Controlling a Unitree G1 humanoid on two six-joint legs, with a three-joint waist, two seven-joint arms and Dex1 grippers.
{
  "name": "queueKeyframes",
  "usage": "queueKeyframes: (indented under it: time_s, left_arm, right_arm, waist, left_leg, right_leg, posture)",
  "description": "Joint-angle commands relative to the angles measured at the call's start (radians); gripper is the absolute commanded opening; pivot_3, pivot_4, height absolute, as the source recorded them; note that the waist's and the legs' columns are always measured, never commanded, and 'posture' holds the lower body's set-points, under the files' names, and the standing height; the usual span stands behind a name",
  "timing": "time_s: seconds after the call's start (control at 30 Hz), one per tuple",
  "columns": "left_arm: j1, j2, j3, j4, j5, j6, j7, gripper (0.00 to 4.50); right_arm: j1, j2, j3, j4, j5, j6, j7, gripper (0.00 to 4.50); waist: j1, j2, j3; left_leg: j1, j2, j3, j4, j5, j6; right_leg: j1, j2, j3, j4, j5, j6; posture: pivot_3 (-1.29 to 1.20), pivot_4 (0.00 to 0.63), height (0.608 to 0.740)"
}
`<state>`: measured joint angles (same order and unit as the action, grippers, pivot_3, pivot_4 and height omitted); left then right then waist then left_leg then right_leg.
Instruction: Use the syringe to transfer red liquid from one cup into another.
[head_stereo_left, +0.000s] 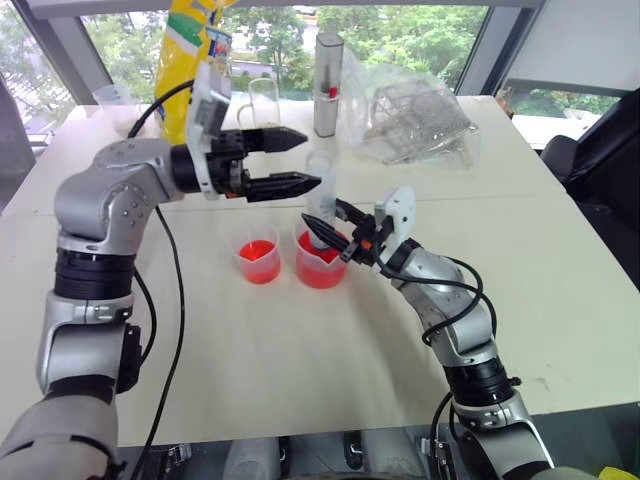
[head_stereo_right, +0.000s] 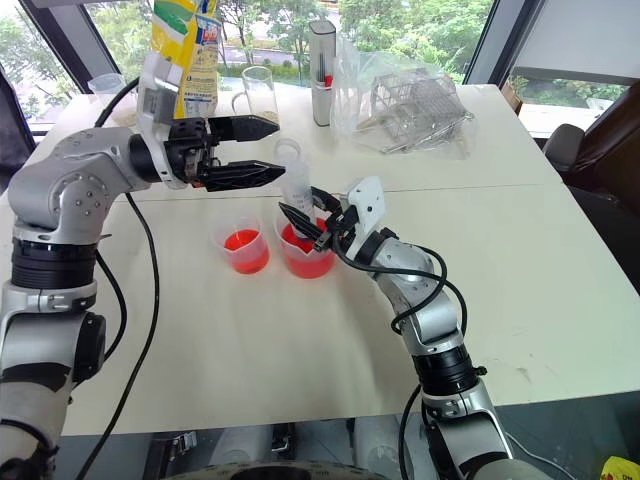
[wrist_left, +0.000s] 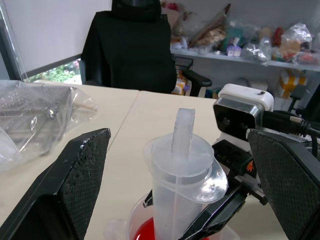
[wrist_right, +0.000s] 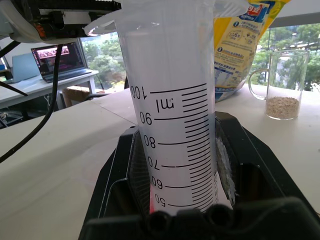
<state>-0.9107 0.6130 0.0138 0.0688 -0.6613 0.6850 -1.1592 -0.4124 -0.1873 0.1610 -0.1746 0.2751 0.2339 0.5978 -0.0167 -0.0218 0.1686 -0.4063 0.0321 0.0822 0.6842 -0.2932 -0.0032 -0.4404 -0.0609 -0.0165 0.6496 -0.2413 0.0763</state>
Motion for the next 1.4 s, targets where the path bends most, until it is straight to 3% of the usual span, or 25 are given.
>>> queueKeyframes:
  time_s: [0.03,0.23,0.27,0.9,1.4]
  left_arm:
    - [-0.018,-0.001,-0.004,-0.015,0.009,-0.013,-0.016,3.12]
    - [-0.006,-0.012,-0.017,-0.028,0.016,-0.007,-0.026,0.2]
    - [-0.002,-0.013,-0.02,-0.031,0.018,-0.007,-0.026,0.08]
    - [-0.108,-0.032,0.047,0.011,0.004,-0.015,0.008,0.08]
    - [-0.147,-0.025,0.064,0.043,0.009,-0.029,0.015,0.08]
  right_arm:
    - [-0.001,-0.003,0.013,-0.025,-0.005,-0.003,0.005,1.43]
    - [-0.005,-0.008,0.012,-0.032,-0.003,0.002,0.01,1.43]
    - [-0.006,-0.009,0.012,-0.035,-0.002,0.004,0.01,1.43]
    - [0.002,-0.066,0.026,-0.049,0.056,0.109,0.081,1.43]
    - [0.037,-0.076,0.045,0.015,0.041,0.077,0.094,1.43]
  waist:
    - [0.0,0.0,0.0]
    - [0.0,0.0,0.0]
    - [0.0,0.0,0.0]
    - [0.002,0.0,0.0]
    - [0.002,0.0,0.0]
  left_leg:
    - [0.0,0.0,0.0,0.0,0.0,0.0]
    - [0.0,0.0,0.0,0.0,0.0,0.0]
    - [0.0,0.0,0.0,0.0,0.0,0.0]
    - [0.0,0.0,0.0,0.0,0.0,0.0]
    - [0.0,0.0,0.0,0.0,0.0,0.0]
  right_leg:
    - [0.0,0.0,0.0,0.0,0.0,0.0]
    - [0.0,0.0,0.0,0.0,0.0,0.0]
    - [0.0,0.0,0.0,0.0,0.0,0.0]
    - [0.0,0.0,0.0,0.0,0.0,0.0]
    - [0.0,0.0,0.0,0.0,0.0,0.0]
  posture:
    - [0.0,0.15,0.74]
    - [0.0,0.15,0.74]
    - [0.0,0.15,0.74]
    - [0.0,0.15,0.74]
    - [0.0,0.15,0.74]
